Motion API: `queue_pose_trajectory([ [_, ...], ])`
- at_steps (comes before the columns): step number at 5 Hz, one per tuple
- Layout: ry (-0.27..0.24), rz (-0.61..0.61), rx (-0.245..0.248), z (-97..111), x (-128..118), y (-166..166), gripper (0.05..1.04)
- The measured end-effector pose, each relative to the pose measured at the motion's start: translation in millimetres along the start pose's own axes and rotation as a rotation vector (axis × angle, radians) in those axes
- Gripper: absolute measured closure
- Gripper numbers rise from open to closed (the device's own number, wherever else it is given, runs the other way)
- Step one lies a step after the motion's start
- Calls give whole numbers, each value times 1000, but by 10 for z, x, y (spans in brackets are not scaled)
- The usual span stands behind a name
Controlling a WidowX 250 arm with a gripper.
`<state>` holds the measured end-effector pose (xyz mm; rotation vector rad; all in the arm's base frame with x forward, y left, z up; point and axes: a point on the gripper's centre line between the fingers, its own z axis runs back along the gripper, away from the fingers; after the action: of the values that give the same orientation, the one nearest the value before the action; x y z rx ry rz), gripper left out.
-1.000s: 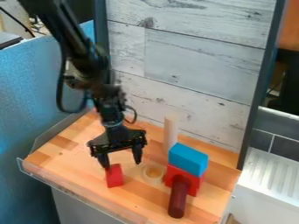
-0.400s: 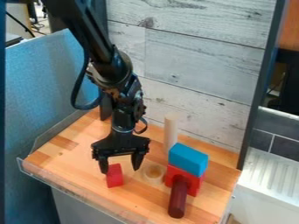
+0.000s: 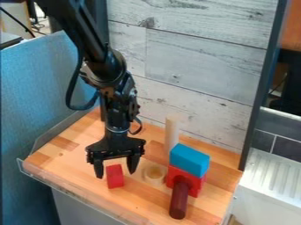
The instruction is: Put the red cube on the top of the cone
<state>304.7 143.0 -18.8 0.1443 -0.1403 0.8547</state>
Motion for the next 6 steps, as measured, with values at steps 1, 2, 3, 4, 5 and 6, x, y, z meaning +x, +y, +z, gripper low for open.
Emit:
queue_pose_trajectory([
  [1, -38, -3, 7, 33, 116, -8, 91],
  [2, -17, -14, 37, -128, 115, -9, 143],
  [3, 4, 13, 41, -165, 147, -38, 430],
  [4, 34, 25, 58, -158, 108, -21, 522],
  [5, 43, 1, 13, -31, 123, -54, 522],
  [6, -23, 8, -47, 422, 262, -69, 522],
])
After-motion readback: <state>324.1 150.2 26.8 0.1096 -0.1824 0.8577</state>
